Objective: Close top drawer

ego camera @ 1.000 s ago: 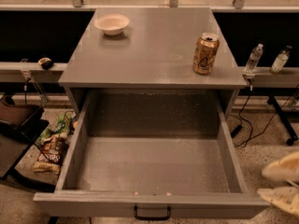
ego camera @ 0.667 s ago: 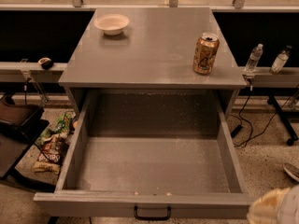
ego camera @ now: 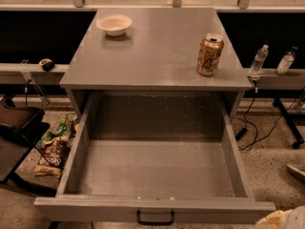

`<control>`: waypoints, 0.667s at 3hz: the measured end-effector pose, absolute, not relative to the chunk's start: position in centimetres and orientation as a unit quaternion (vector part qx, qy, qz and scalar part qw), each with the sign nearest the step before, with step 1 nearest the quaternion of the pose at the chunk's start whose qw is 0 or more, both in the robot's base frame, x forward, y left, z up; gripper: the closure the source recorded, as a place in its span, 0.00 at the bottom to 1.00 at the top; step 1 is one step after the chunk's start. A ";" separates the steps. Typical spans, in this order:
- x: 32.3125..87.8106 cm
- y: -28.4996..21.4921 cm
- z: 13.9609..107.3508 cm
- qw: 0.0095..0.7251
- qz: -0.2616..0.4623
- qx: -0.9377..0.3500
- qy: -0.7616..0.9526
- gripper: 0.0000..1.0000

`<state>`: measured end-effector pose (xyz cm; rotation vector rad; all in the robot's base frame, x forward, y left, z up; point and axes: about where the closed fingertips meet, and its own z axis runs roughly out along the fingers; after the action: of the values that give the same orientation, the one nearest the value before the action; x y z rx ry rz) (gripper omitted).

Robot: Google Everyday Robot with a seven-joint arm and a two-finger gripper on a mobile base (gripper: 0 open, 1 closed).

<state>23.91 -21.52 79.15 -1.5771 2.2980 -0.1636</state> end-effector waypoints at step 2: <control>20.6 -16.1 70.4 0.192 0.032 -0.522 0.830 1.00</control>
Offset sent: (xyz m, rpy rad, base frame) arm -0.0549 0.0961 -0.1709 0.3034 0.1136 -0.1087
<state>20.63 -16.06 70.44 -1.4669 2.3306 0.0900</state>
